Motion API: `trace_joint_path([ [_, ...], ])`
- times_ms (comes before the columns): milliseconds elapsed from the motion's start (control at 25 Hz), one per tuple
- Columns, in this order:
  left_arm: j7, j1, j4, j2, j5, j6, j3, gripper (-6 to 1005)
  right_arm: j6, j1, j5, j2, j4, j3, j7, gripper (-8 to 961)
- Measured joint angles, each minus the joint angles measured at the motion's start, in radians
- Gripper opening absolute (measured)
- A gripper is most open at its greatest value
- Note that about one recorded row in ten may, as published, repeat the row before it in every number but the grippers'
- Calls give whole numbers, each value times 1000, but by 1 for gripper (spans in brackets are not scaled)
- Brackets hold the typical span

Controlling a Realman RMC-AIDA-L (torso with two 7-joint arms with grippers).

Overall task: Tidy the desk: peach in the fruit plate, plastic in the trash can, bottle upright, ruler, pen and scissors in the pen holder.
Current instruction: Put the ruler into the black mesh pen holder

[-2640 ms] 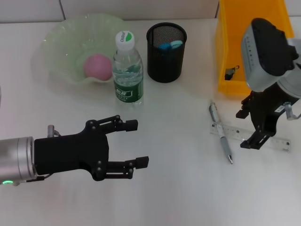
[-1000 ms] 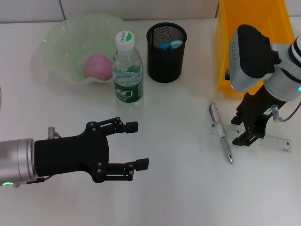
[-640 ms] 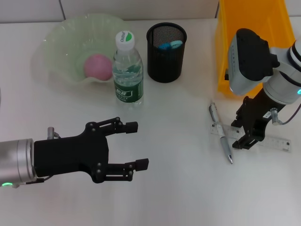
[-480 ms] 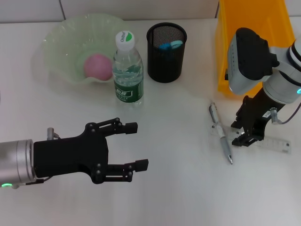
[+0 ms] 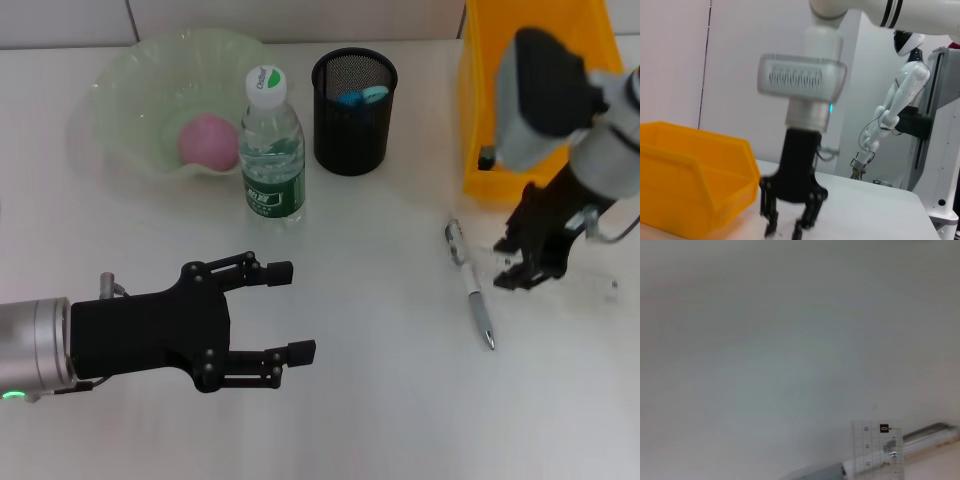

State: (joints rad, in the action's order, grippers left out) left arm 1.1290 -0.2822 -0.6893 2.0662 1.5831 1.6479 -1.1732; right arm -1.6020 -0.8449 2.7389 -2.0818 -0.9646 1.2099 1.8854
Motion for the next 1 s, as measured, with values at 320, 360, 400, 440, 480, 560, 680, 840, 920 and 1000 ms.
trace_joint_path([
  [320,0,0,-8,0,0,5,2,860,-175,4,-123,5,-333,-272,56,373],
  [360,0,-1,-8,0,0,5,3,860,-128,24,-202,3,-425,-324,100,373],
  [400,0,-1,-8,0,0,5,3,860,-128,24,-202,3,-425,-324,100,373],
  [440,-2,-2,-7,0,0,5,3,860,-43,59,-329,2,-484,-359,127,374],
  [480,-8,-4,-4,0,0,5,3,860,6,83,-405,2,-498,-368,133,374],
  [560,-15,-5,-1,0,0,4,3,860,119,131,-581,4,-484,-367,128,374],
  [680,-17,-6,0,0,0,4,3,860,202,158,-716,4,-432,-365,97,374],
  [840,-24,-7,0,0,0,4,3,860,294,180,-1093,5,-141,-373,-135,375],
  [920,-24,-7,-1,0,0,4,3,859,297,178,-1151,7,-69,-373,-194,375],
  [1000,-25,-4,-1,-1,0,4,3,859,296,172,-1263,7,91,-370,-360,375],
])
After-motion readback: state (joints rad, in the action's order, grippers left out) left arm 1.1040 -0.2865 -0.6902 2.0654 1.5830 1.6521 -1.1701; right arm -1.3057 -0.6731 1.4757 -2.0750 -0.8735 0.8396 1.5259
